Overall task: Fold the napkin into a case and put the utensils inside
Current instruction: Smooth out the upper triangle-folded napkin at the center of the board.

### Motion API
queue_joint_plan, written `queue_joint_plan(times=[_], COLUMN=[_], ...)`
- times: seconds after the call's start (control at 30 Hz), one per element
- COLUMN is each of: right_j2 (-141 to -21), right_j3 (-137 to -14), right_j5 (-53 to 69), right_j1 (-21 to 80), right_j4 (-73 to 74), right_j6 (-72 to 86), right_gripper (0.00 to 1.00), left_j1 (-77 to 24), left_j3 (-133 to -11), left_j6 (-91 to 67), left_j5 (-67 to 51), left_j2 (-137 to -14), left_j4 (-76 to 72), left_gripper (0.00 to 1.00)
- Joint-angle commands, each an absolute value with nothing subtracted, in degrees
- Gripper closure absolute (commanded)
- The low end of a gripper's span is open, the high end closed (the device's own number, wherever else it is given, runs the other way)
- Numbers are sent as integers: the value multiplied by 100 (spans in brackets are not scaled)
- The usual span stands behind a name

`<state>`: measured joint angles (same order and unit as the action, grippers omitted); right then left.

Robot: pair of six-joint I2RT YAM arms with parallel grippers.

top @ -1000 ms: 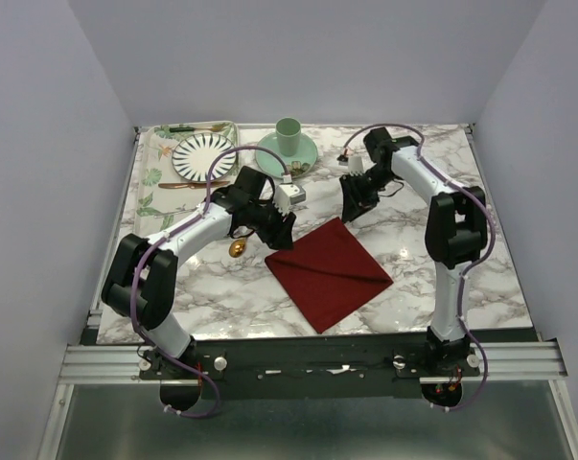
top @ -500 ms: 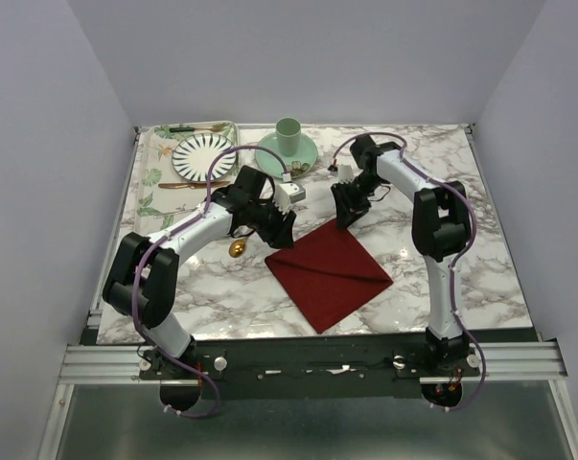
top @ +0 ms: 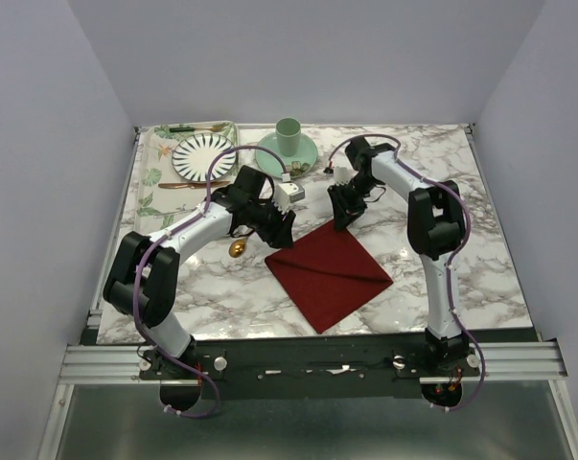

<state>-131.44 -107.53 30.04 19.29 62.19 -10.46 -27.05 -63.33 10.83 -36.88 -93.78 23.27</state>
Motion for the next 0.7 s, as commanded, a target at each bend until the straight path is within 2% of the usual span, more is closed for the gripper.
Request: queue_joint_plan(times=[0.0, 0.13, 0.17, 0.27, 0.4, 0.5, 0.67], right_j2=[-13271, -13280, -13272, -13254, -13228, -13254, -13333], right_j3=[-10916, -10934, -10968, -11021, -11135, -11206, -11259], right_j5=[2918, 2892, 2883, 2804, 2839, 2856, 2848], right_j1=[2021, 2021, 2021, 2021, 2021, 2021, 2021], right_j4=[6214, 6223, 6223, 6214, 6179, 6152, 6170], right_j6=[-1011, -1002, -993, -984, -1002, -1002, -1020], right_gripper=[65, 71, 77, 85, 91, 98, 98], left_j1=[-2663, -2646, -2646, -2637, -2637, -2646, -2628], left_j3=[-6442, -6469, -6477, -6495, -6504, -6495, -6478], left_j6=[1055, 1072, 1064, 1063, 1063, 1046, 1037], left_j5=[-3771, -3770, -3771, -3788, -3788, -3797, -3806], left_j2=[-9378, -9404, -9396, -9413, -9422, -9422, -9413], left_j4=[2294, 2303, 2303, 2303, 2303, 2312, 2329], left_gripper=[48, 48, 48, 48, 48, 48, 48])
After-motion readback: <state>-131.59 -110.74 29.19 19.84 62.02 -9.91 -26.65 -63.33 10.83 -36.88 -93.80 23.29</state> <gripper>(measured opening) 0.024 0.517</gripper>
